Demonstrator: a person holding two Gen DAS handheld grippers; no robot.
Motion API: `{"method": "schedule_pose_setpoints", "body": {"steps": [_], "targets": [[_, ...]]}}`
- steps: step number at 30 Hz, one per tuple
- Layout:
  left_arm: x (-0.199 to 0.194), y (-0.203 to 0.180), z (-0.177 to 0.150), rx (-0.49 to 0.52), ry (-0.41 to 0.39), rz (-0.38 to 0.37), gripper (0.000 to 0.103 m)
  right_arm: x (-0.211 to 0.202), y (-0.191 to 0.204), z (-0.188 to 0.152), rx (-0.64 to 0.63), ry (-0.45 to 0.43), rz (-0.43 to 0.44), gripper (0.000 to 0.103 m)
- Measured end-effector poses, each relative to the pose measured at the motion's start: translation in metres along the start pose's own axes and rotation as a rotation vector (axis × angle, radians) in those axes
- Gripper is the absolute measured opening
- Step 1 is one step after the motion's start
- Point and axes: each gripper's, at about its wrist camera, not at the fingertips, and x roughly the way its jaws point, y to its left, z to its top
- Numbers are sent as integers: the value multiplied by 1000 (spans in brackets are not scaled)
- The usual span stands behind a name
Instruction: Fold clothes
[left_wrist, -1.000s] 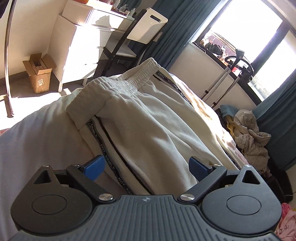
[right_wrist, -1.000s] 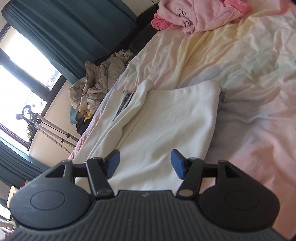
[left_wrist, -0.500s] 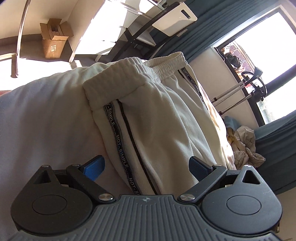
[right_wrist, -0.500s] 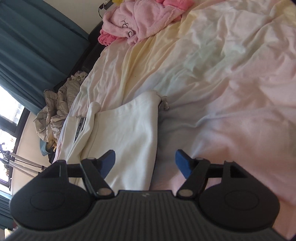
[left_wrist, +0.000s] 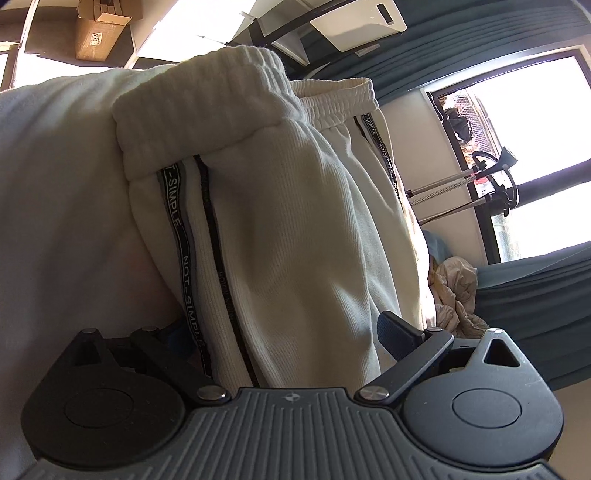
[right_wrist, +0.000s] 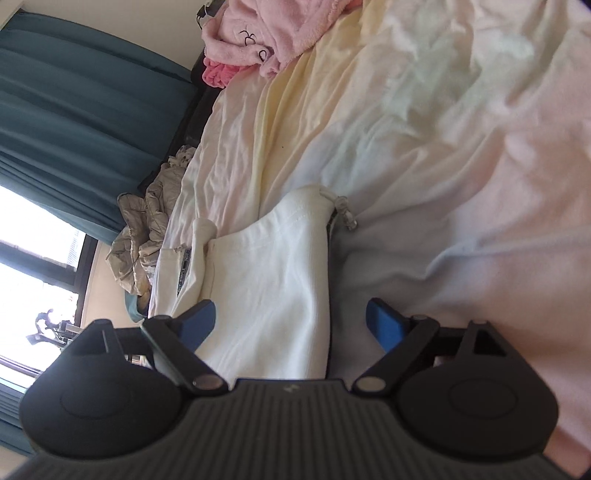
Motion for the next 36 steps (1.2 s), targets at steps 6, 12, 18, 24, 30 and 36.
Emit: {"method": "schedule_pose_setpoints", "body": {"steps": [6, 12, 18, 24, 30, 36], "targets": [[3, 20, 3, -95, 21, -98, 94, 6, 6, 1, -6, -22, 69, 87], [6, 27, -1, -74, 21, -92, 86, 2, -5, 8, 49, -47, 40, 79], [7, 36, -2, -83, -17, -64, 35, 21, 0, 2, 22, -26, 17, 32], [-45, 19, -12, -87, -141, -127, 18, -4, 20, 8, 7, -105, 44, 6], [-82, -7, -4, -41, -183, -206, 18, -30, 68, 14, -101, -156, 65, 5], [-28, -81, 34, 49, -197, -179, 18, 13, 140, 26, -229, -148, 78, 6]]}}
